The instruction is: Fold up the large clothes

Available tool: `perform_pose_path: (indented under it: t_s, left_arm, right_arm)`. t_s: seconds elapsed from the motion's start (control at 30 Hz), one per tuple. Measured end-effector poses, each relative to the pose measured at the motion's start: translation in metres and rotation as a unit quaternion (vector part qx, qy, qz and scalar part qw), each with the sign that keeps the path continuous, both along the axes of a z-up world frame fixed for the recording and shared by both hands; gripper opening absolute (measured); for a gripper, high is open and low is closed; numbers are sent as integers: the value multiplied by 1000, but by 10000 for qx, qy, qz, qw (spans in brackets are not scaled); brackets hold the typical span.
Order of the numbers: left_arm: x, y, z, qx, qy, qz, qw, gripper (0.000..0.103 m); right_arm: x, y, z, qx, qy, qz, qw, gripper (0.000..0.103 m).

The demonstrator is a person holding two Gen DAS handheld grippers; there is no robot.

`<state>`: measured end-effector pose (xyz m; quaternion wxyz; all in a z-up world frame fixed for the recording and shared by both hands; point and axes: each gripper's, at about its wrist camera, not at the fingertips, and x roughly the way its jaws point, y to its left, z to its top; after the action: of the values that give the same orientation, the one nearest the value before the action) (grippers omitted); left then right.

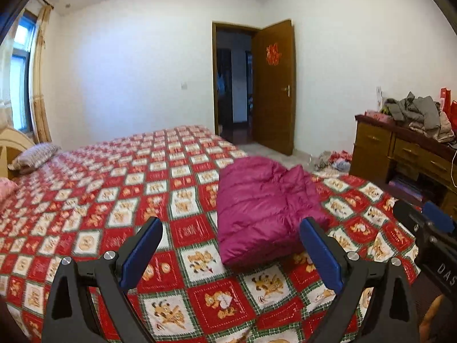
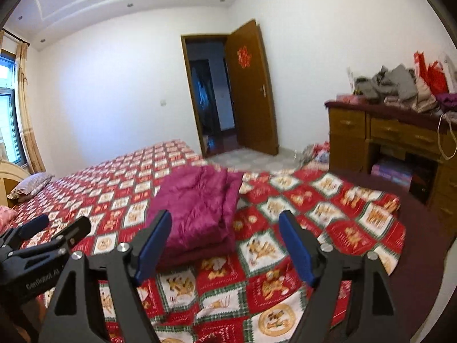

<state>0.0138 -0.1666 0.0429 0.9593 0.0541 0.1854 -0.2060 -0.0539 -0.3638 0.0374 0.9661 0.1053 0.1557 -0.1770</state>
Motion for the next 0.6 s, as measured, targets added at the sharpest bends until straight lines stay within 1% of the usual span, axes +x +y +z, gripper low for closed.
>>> perform_pose_path:
  t_s: [0.07,0.13,0.27,0.43,0.6]
  left_arm:
    - [-8,1,8,-20,-147,-30,9999,97]
    - [-14,2,13,-78,-228,-71,9997,97]
    - [-23,4,21,-135,-369,-102,9992,97]
    - [-32,7,28,-222,-552,-98,9982,97]
    - [-33,7,31,-202,-583,-87,9981,97]
  right_arm:
    - [-5,1,7,-28,-146,-4,9999,81]
    - [-10,2,13,-60,-290,-10,9996,86]
    - [-14,5,19,-170,-466,-30,9988,87]
    - [-14,6,19,-174,-479,3,9987,87]
    - [-13,5,18,-166,-493,3,9986,86]
